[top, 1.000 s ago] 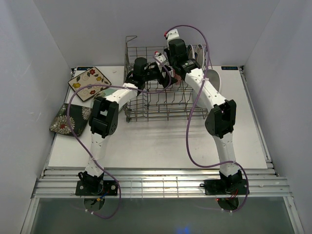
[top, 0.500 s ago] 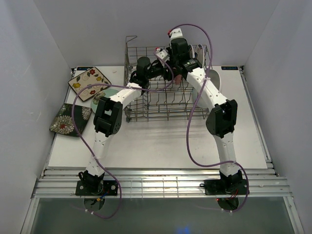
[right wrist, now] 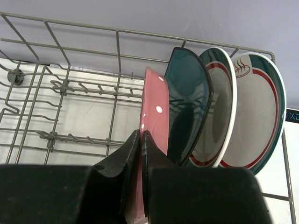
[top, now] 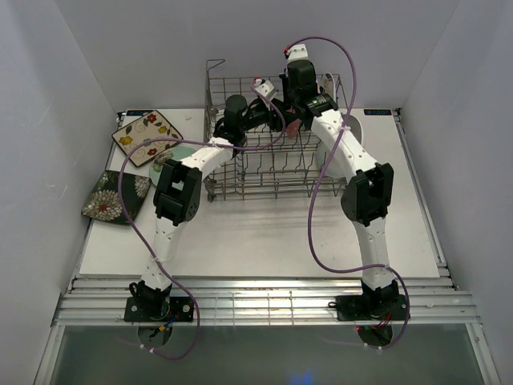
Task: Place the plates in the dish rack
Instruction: Insert the plate into the dish rack.
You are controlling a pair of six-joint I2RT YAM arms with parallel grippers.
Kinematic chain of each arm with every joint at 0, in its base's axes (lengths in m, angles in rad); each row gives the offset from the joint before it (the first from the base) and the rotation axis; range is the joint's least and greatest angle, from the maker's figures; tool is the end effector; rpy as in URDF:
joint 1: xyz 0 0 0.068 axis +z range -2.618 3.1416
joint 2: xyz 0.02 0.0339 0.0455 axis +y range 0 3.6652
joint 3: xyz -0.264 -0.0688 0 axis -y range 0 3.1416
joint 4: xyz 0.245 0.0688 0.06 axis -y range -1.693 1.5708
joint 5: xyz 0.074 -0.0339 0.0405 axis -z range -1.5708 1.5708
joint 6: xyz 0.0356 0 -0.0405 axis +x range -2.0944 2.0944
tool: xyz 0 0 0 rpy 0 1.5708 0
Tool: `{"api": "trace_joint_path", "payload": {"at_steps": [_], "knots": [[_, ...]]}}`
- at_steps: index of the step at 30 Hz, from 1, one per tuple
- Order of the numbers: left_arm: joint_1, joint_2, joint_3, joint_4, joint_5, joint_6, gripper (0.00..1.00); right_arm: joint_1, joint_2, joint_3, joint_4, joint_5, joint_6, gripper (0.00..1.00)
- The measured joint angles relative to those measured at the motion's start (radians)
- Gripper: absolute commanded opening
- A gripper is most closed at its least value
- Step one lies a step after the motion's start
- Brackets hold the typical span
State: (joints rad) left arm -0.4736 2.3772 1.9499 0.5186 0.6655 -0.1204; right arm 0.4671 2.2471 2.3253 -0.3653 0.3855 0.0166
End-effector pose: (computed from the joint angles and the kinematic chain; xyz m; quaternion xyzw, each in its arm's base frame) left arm 0.4883 -0.2750 0.2586 0.3495 0.5848 -0.4149 0.6031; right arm 0.4769 0.2255 0.3681 -0.0638 0.7919 -0.0082 0.6072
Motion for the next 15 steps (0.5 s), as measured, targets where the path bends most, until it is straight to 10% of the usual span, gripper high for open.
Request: {"api": "trace_joint_path", "payload": {"at_steps": [15], "knots": [[-0.016,-0.028,-0.062,0.035,0.005,0.023,0.48,-0.011,-0.004,0.0,0.0,-0.02,0.008,0.08]]}}
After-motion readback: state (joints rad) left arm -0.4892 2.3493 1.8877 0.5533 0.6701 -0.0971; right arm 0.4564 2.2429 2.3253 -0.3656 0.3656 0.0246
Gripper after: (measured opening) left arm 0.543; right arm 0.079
